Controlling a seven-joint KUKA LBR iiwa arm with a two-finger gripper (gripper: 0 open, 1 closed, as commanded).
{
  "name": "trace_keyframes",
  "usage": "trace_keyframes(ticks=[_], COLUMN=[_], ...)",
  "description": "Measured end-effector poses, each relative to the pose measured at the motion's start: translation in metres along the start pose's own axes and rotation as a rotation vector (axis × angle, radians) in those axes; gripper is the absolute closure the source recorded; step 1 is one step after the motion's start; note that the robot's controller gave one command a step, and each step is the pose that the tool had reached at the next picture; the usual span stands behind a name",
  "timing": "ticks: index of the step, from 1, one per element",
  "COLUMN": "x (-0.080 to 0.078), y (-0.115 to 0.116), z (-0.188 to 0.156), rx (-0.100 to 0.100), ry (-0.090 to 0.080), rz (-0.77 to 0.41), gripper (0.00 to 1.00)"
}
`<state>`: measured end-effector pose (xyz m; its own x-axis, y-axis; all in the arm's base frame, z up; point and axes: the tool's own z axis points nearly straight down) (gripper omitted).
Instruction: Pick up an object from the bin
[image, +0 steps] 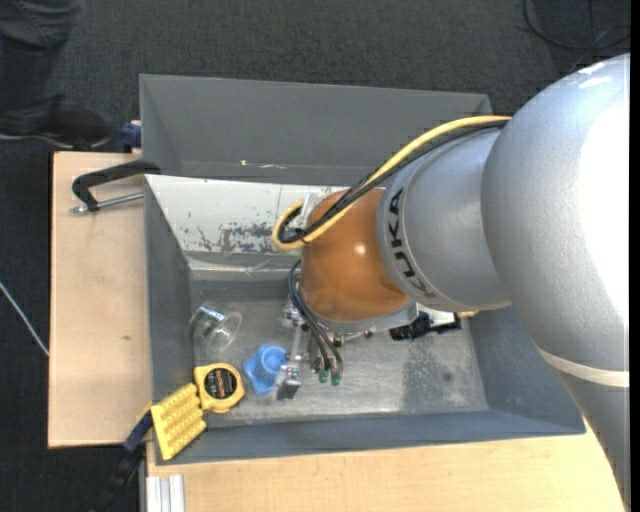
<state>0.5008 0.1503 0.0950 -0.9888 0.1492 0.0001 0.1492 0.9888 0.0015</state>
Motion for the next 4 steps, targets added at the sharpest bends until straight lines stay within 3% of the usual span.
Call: trace_keyframes(ticks=[1,2,4], x=[-0.0014,0.0044,0.0045], y=[0.0021,0.0043,0.0045], z=[0.0231,0.0197,0.0193], rx=[0.001,-0.002,-0.002], ry=[0.0,0.003,0.003], rz=[-0.029,0.071,0.071], gripper=[0.0,1.0,1.0])
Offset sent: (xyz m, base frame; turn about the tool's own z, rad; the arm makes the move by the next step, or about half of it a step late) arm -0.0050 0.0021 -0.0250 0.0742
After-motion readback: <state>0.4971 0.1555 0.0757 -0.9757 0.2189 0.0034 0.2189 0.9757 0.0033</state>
